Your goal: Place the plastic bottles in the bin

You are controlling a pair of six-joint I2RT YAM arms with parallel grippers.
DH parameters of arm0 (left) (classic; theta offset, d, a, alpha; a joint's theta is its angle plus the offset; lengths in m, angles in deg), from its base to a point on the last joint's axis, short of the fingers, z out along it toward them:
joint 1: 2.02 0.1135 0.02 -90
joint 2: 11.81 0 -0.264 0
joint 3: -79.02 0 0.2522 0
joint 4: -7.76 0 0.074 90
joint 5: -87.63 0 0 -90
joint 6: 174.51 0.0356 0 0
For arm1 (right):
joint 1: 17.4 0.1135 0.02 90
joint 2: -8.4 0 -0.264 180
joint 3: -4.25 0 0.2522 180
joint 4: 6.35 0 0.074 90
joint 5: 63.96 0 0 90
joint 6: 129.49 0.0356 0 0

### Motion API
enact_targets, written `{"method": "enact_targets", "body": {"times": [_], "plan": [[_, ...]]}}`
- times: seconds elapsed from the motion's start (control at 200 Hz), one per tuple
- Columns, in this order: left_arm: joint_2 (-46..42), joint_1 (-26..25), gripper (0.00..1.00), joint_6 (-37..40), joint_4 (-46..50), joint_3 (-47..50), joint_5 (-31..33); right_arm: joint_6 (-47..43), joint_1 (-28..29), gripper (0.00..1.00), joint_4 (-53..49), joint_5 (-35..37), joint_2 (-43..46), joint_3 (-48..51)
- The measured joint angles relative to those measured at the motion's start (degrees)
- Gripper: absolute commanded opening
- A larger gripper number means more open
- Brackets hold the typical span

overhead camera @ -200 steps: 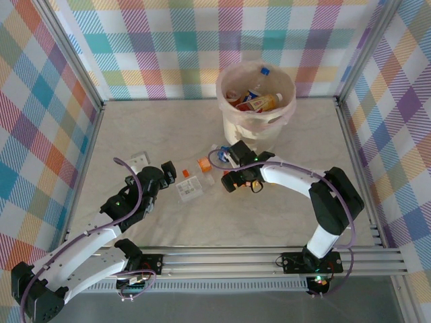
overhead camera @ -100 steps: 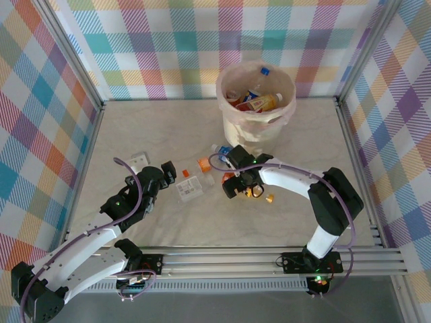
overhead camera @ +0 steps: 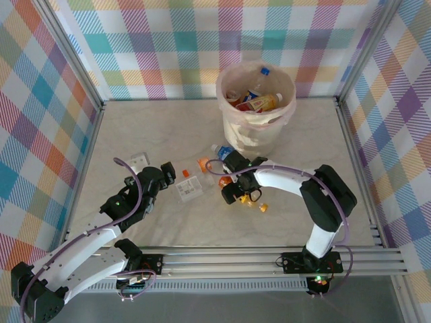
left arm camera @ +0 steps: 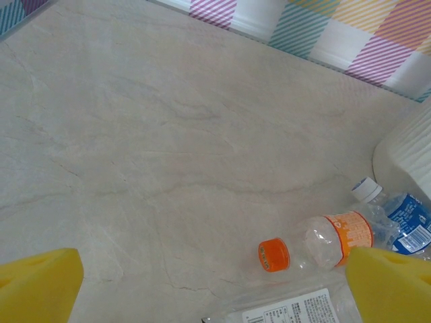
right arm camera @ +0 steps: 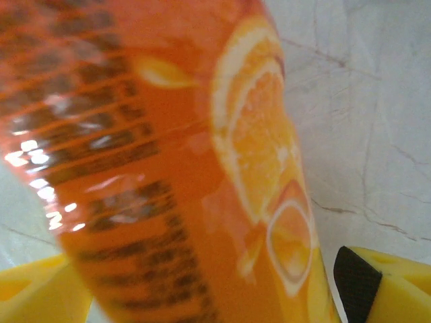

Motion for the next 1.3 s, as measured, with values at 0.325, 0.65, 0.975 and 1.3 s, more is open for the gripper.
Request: {"method": "enact_targets", "body": {"times": [0.325,0.65,0.975,1.3], "plan": [[0.0,0.0,1.0,-0.2,0.3,0.0,0.6,0.0,0.1,0.59,0.2,0.2,-2.0,0.0],[1.5,0.0,1.0,-1.4,1.5,-1.2,0.7,-0.1,1.7,0.34,-2.2,0.2,1.5,-0.7],[1.6,0.0,1.0,-2.7,3.2,-1.5,2.2,0.0,2.4,0.34,-6.2,1.8,17.2,-7.4],[1.6,0.0,1.0,-3.0,3.3,-1.7,2.6,-5.2,2.4,0.33,-5.0,6.8,23.5,-23.9]]}}
